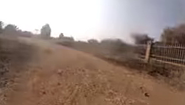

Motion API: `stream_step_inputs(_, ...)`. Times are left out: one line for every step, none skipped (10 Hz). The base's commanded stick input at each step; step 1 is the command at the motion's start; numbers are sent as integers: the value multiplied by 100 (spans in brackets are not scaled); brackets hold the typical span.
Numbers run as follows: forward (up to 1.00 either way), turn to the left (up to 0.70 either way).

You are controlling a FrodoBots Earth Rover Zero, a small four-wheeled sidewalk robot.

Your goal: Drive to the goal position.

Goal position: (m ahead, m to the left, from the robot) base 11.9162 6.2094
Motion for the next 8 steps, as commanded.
stream_step_inputs(70,0)
stream_step_inputs(70,0)
stream_step_inputs(70,0)
stream_step_inputs(70,0)
stream_step_inputs(70,0)
stream_step_inputs(70,0)
stream_step_inputs(70,0)
stream_step_inputs(70,0)
